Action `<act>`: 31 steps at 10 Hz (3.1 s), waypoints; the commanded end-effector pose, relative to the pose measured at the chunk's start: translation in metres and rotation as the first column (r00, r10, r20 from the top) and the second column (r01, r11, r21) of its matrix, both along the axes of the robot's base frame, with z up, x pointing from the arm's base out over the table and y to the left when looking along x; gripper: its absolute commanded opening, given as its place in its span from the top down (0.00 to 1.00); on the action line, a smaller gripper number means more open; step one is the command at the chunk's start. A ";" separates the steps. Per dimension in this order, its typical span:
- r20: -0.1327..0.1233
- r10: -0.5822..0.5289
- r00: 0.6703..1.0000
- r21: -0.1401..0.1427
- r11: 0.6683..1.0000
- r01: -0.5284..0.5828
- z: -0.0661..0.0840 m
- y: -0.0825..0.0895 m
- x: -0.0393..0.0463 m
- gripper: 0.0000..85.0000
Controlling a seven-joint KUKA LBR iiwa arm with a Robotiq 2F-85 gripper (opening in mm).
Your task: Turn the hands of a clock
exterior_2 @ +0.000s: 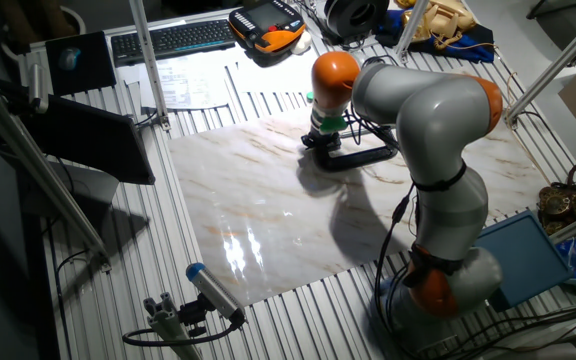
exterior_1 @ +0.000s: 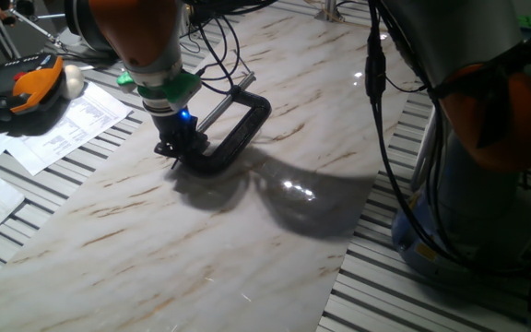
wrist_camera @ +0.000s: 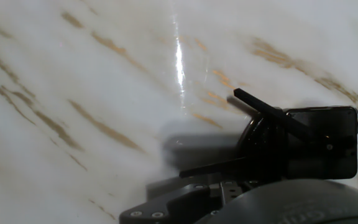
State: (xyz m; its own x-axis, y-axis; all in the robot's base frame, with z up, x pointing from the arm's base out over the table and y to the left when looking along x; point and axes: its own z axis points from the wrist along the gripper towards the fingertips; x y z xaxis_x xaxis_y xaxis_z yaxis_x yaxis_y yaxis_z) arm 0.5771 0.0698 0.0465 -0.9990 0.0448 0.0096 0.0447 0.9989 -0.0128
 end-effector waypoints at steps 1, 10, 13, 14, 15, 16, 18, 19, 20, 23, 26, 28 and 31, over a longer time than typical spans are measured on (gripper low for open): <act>-0.002 -0.015 1.000 0.000 1.000 0.015 0.000 -0.001 0.0005 1.00; -0.005 -0.100 0.995 0.009 0.995 0.100 0.000 -0.004 0.0037 1.00; -0.007 -0.147 0.989 0.028 0.989 0.147 0.000 -0.005 0.0049 1.00; -0.008 -0.156 0.988 0.028 0.987 0.157 0.000 -0.005 0.0053 1.00; -0.008 -0.170 0.985 0.028 0.985 0.170 0.000 -0.006 0.0054 1.00; -0.010 -0.176 0.984 0.029 0.984 0.176 0.000 -0.006 0.0057 1.00; -0.012 -0.196 0.981 0.030 0.980 0.196 0.001 -0.007 0.0063 1.00; -0.011 -0.199 0.980 0.027 0.980 0.199 0.001 -0.007 0.0065 1.00; -0.011 -0.202 0.979 0.024 0.979 0.202 0.002 -0.008 0.0068 1.00; -0.006 -0.226 0.974 0.016 0.974 0.226 0.003 -0.009 0.0073 1.00; -0.004 -0.203 0.979 0.009 0.979 0.203 0.005 -0.009 0.0063 1.00; -0.012 -0.181 0.983 -0.003 0.983 0.181 0.011 -0.010 0.0035 1.00; -0.031 -0.151 0.988 -0.002 0.989 0.151 0.030 -0.014 -0.0054 1.00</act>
